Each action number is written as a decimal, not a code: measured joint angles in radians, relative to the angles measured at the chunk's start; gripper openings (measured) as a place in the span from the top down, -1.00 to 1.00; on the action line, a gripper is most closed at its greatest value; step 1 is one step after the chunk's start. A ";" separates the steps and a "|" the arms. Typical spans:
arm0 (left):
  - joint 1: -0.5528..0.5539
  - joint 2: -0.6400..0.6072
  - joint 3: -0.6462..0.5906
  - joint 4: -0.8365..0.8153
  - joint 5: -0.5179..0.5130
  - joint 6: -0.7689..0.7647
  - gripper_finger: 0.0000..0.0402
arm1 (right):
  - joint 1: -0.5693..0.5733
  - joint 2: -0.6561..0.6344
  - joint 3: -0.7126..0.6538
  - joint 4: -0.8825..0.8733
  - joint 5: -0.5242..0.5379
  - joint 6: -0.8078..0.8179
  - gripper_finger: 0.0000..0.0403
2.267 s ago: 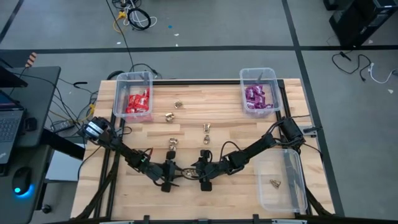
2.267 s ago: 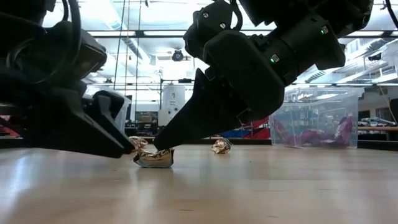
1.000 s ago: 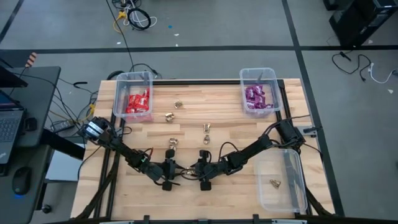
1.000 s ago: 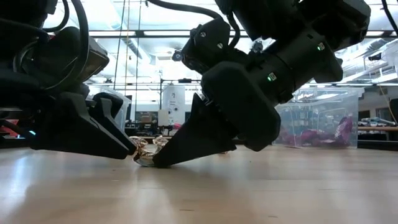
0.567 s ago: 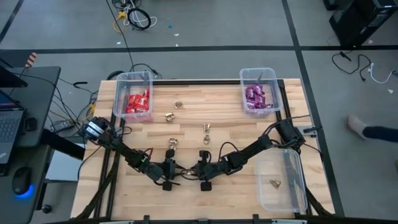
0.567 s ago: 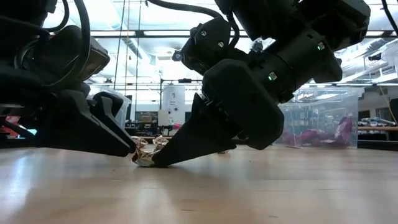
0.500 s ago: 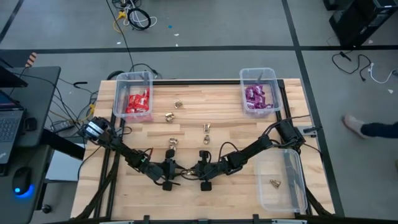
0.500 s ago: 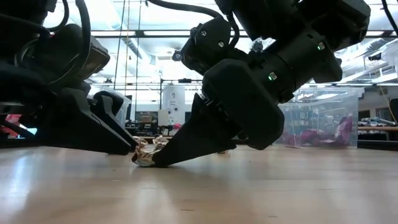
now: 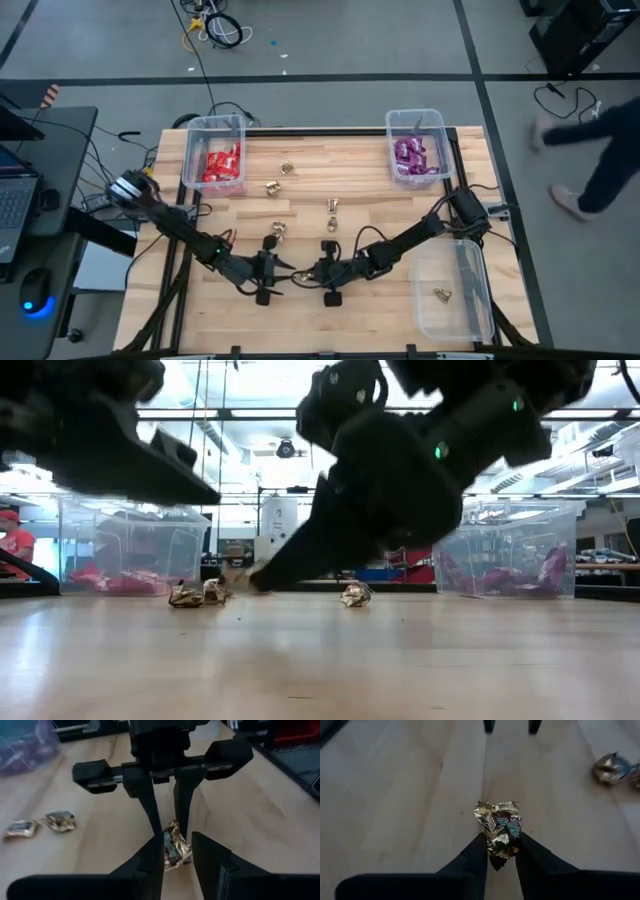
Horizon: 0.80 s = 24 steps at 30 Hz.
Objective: Sort candy
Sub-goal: Put the yellow candy into the bottom right transparent bin
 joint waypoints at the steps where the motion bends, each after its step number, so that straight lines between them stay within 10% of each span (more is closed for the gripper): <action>1: -0.002 -0.028 0.000 -0.020 -0.001 0.004 0.49 | -0.001 -0.017 0.000 -0.020 0.000 0.000 0.59; 24: -0.034 -0.246 0.000 -0.120 -0.013 0.155 0.49 | 0.024 -0.703 0.000 -0.687 -0.002 0.094 0.73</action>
